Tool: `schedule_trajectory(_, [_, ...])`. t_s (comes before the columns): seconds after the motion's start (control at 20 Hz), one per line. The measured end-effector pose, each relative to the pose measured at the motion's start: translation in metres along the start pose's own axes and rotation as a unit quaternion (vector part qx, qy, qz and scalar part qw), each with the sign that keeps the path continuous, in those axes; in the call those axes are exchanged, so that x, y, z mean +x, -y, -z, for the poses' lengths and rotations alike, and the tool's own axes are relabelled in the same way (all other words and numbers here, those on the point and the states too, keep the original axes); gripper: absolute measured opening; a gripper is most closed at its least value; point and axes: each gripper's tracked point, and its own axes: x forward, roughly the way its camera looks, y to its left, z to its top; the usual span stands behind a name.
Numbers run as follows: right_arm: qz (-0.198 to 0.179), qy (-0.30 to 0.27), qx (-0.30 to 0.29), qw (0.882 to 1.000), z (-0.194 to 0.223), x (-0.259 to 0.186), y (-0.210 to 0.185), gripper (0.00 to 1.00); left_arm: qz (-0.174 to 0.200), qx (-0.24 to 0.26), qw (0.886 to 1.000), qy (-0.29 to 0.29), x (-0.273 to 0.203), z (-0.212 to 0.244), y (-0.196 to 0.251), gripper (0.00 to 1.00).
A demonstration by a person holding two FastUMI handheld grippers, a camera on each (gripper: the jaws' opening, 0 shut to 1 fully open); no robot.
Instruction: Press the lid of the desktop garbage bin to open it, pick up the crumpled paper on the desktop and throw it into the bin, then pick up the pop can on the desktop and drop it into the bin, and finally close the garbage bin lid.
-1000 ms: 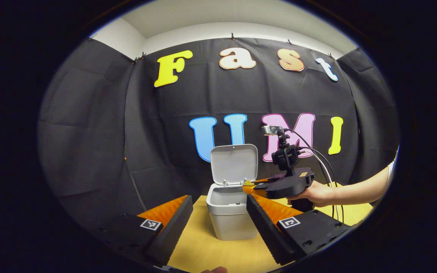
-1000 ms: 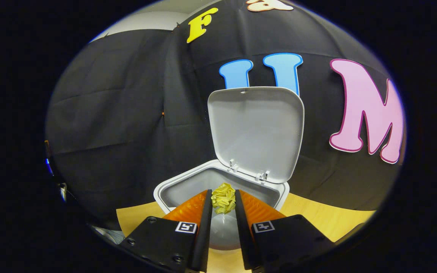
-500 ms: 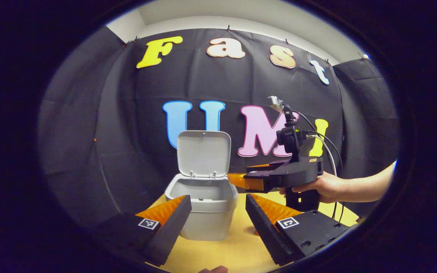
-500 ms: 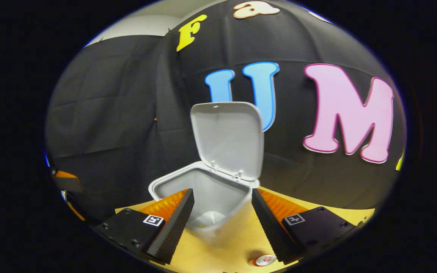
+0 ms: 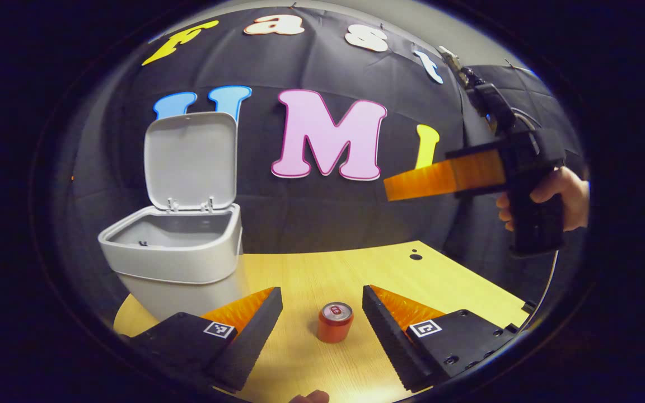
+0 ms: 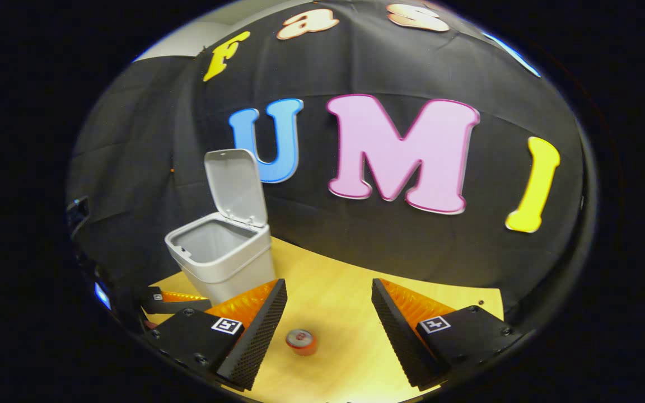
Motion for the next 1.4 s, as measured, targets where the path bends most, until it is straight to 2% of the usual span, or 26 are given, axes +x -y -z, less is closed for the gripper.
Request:
schedule_trajectory(0.3, [0.062,-0.033,0.027,0.997,0.035,-0.032,0.059,0.98,0.017,-0.003,0.999,-0.049,0.075,0.056,0.021,0.98])
schedule_trajectory(0.5, [0.081,-0.042,0.028,0.995,0.045,-0.044,0.08,0.98,-0.002,-0.009,0.997,-0.075,0.107,0.082,0.014,0.98])
schedule_trajectory(0.85, [0.088,-0.056,0.035,0.994,0.059,-0.042,0.089,0.98,-0.002,0.013,0.99,-0.138,0.139,0.138,0.013,0.98])
schedule_trajectory(0.9, [0.087,-0.059,0.033,0.994,0.062,-0.043,0.09,0.98,-0.003,0.015,0.99,-0.14,0.142,0.139,0.012,0.98])
schedule_trajectory(1.0, [0.085,-0.06,0.03,0.994,0.063,-0.043,0.089,0.98,0.001,0.022,0.99,-0.142,0.14,0.136,0.014,0.88])
schedule_trajectory(1.15, [0.082,-0.056,0.032,0.995,0.061,-0.04,0.086,0.98,-0.003,0.027,0.991,-0.128,0.134,0.116,0.011,0.86])
schedule_trajectory(1.4, [0.082,-0.042,0.033,0.995,0.055,-0.042,0.078,0.98,0.003,0.002,0.996,-0.086,0.104,0.036,0.01,0.86])
